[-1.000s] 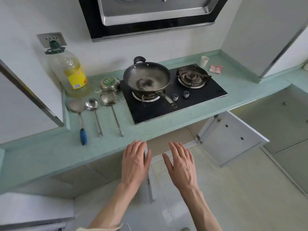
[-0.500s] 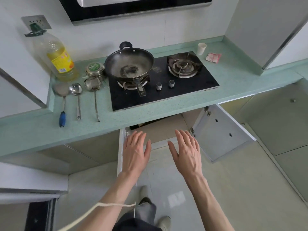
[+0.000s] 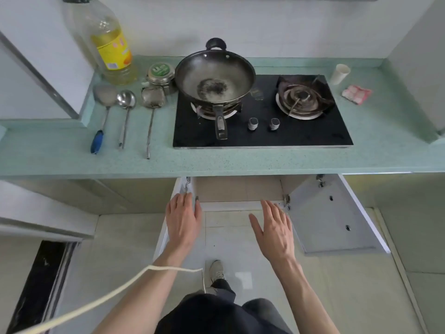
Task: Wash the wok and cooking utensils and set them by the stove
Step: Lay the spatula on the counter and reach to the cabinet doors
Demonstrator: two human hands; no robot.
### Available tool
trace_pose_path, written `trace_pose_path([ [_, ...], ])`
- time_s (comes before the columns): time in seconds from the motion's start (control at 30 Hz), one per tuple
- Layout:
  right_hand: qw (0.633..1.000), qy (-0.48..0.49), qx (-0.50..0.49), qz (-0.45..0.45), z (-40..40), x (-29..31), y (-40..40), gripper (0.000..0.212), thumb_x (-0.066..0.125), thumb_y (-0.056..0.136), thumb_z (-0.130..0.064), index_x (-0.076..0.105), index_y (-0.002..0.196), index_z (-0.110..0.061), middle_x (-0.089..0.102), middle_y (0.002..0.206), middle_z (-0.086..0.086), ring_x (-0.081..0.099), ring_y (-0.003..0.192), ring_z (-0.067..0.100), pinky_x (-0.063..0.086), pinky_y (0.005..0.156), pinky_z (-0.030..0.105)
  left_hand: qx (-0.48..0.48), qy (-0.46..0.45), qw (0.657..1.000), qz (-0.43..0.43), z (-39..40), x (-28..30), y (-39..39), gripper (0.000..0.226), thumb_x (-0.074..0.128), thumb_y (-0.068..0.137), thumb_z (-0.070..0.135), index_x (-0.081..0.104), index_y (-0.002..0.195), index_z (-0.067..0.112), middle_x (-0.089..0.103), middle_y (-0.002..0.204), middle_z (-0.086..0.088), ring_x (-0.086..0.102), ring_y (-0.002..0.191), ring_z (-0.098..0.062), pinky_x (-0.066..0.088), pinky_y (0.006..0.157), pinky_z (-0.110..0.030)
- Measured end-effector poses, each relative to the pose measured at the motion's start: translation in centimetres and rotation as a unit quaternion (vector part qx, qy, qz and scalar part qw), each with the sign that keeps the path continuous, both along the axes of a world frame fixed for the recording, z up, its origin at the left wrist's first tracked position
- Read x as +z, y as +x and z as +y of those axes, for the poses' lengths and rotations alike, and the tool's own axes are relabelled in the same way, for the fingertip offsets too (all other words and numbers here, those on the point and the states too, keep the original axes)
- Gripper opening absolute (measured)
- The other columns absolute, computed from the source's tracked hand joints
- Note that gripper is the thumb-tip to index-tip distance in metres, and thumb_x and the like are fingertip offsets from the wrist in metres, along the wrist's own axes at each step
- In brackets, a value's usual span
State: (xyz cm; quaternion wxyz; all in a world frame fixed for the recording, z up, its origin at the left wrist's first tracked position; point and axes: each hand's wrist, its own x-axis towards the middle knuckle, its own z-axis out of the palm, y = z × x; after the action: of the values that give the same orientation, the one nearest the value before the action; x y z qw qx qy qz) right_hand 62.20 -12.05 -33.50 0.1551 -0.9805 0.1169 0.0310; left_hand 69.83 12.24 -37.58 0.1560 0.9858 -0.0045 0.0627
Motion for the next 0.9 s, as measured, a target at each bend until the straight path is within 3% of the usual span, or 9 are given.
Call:
trace_pose_path([
  [0.2,0.998,-0.006,0.041,0.053,-2.2,-1.8,1.7,0.067,0.034,0.104,-0.057,0.039,0.156,-0.015,0.048,0.156,0.008,0.039,0.148,0.03,0.032,0.122,0.046,0.139,0.07,0.965,0.214,2.7,-4.0,-1.0,0.047,0.057,0.093,0.033,0.05,0.129,0.004,0.06,0.119,-0.014,0.055,0.11,-0.033,0.046,0.085,-0.045],
  [0.33,0.995,-0.01,0.065,0.076,-4.1,-3.4,1.9,0.066,0.035,0.104,-0.057,0.041,0.155,-0.016,0.049,0.155,0.007,0.04,0.148,0.029,0.034,0.121,0.046,0.227,0.03,0.926,0.301,2.9,-7.2,-1.7,0.056,0.051,0.098,0.029,0.033,0.144,0.003,0.049,0.138,-0.016,0.05,0.123,-0.037,0.046,0.095,-0.047],
  [0.5,0.989,-0.025,0.083,0.119,-8.0,-5.5,1.2,0.065,0.037,0.103,-0.056,0.044,0.152,-0.015,0.054,0.15,0.007,0.047,0.141,0.031,0.039,0.116,0.047,0.301,0.009,0.9,0.315,1.9,-8.4,-1.5,0.045,0.055,0.097,0.014,0.037,0.138,0.007,0.045,0.138,-0.019,0.048,0.125,-0.039,0.044,0.099,-0.046],
  [0.73,0.988,-0.036,0.036,0.149,-16.1,-7.3,1.7,0.054,0.046,0.104,-0.047,0.049,0.146,-0.015,0.058,0.145,0.007,0.052,0.134,0.032,0.042,0.11,0.048,0.336,-0.076,0.879,0.33,-2.2,-7.9,-0.6,0.044,0.065,0.091,0.007,0.045,0.128,0.015,0.055,0.126,-0.014,0.059,0.114,-0.037,0.048,0.082,-0.045],
  [0.83,0.985,-0.05,-0.009,0.165,-20.3,-7.9,2.1,0.053,0.048,0.104,-0.045,0.047,0.147,-0.015,0.055,0.147,0.007,0.05,0.135,0.031,0.04,0.111,0.047,0.343,-0.134,0.869,0.33,-4.9,-8.7,-0.3,0.042,0.069,0.089,0.008,0.046,0.124,0.01,0.06,0.124,-0.015,0.061,0.112,-0.038,0.047,0.079,-0.045],
  [0.9,0.981,-0.06,-0.042,0.178,-23.3,-8.5,2.4,0.054,0.048,0.104,-0.045,0.045,0.149,-0.015,0.052,0.15,0.006,0.047,0.139,0.031,0.037,0.114,0.047,0.365,-0.184,0.854,0.322,-7.1,-9.0,0.3,0.036,0.071,0.087,0.007,0.05,0.117,0.005,0.064,0.112,-0.016,0.062,0.1,-0.037,0.047,0.076,-0.042],
])
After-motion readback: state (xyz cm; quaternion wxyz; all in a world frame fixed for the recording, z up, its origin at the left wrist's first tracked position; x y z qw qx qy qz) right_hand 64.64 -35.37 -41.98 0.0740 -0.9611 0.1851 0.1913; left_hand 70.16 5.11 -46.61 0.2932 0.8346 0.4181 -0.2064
